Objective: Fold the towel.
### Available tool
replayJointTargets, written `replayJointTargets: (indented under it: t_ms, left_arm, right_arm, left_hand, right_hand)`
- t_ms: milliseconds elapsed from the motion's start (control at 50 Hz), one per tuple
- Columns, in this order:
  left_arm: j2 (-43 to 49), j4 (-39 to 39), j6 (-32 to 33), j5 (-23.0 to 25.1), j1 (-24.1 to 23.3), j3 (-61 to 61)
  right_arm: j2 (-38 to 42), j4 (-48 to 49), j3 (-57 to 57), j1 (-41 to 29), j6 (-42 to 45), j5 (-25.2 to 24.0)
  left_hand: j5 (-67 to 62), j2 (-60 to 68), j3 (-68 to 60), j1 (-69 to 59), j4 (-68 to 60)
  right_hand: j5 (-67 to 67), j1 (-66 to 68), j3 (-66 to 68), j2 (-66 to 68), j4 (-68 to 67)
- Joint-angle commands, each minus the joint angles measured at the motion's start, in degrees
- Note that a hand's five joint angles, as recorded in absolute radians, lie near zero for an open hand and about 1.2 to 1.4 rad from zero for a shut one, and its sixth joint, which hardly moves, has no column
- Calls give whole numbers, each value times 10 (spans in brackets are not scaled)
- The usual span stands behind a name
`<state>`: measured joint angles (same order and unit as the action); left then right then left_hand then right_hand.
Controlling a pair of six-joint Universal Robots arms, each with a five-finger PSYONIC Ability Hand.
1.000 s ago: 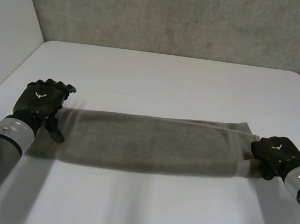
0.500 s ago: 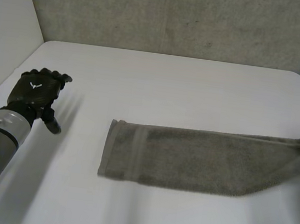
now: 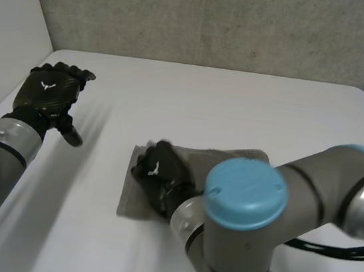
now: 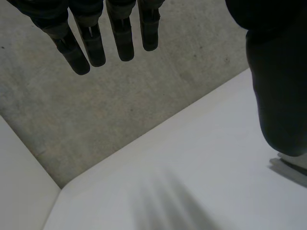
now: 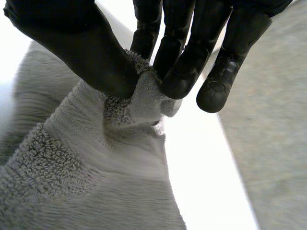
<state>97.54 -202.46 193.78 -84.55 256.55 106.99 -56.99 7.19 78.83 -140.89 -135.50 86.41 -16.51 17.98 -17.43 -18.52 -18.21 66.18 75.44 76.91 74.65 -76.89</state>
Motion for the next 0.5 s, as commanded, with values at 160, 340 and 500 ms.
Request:
replayJointTargets:
  t_ms: [160,340,500]
  left_arm:
    - [7,-3,0,0,-7,-5]
    - [6,-4,-1,-1,-46,-10]
    - [8,-4,0,-15,-82,-10]
  right_arm:
    - [-72,5,41,39,-133,-54]
    - [-195,18,134,168,-231,-76]
    - [-222,12,249,266,-197,-83]
  left_hand:
    - [128,-42,37,48,45]
    - [124,-39,33,44,41]
    - [124,-39,33,44,41]
  right_hand:
    - [-662,-654,-669,-646,669]
    - [-662,-654,-669,-646,669]
    - [-662,-654,-669,-646,669]
